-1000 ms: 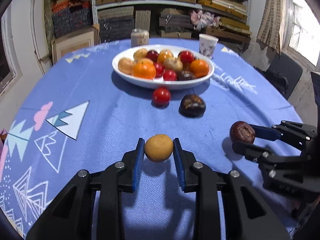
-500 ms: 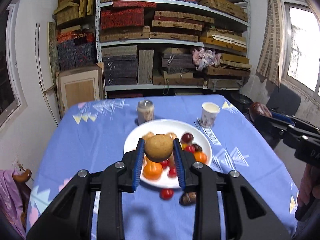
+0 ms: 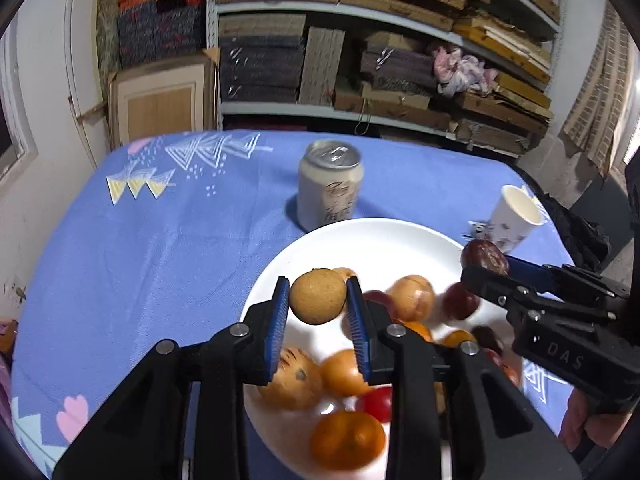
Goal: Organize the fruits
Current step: 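Place the dark brown fruit on the plate with the right tool while the left tool places the tan fruit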
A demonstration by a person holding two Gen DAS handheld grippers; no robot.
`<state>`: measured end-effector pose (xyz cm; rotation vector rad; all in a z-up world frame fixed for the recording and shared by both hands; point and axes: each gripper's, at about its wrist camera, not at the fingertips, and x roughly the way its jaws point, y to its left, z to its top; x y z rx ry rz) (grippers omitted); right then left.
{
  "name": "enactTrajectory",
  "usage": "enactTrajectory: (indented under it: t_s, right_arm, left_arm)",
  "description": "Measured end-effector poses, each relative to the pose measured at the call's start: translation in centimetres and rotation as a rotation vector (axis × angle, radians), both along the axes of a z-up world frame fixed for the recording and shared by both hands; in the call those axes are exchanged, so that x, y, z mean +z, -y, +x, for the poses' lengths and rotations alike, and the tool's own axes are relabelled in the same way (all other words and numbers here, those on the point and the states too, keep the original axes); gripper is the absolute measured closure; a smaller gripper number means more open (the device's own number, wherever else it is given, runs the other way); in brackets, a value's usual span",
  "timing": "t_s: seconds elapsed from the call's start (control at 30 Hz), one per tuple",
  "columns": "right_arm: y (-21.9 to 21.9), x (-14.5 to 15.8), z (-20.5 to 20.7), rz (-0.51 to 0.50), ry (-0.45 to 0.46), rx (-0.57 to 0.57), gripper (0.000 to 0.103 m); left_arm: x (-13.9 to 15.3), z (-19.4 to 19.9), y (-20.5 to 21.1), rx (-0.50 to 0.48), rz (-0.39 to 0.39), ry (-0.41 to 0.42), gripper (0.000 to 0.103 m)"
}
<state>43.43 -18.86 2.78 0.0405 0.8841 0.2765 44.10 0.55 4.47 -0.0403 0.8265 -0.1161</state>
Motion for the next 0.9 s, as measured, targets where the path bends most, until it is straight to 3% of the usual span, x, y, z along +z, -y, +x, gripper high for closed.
enactTrajectory:
  t_s: [0.27,0.37,0.6,0.73,0.9]
  right_arm:
    - [-1.8,-2.7,3.9,-0.060,-0.069,0.005,0.060]
    - [-2.0,-3.2,4.8,-0.074,-0.080,-0.002,0.060]
    - [-0.9,-4.3,5.7,-0.069,-0.104,-0.023,0.059]
    - [-0.8,-4.4,5.8,-0.073,-0.100,-0.021,0.059]
    - [-1.0,-4.0,5.4,-0.090,-0.091,-0.020,0.059]
  left_arm:
    - [-2.4,5.5,0.2,0.004,-0.028,-0.067,0.075]
    - [-3.3,6.9,1.6,-0.015,-0.003,-0.090,0.076]
    - [-4.6,8.3,2.7,-0.017,-0.009,-0.129,0.076]
    - [-4.4,8.1,2.4,0.005,-0.002,-0.111,0.061]
    - [-4.2,7.5,2.1,0.014,0.006,-0.111,0.060]
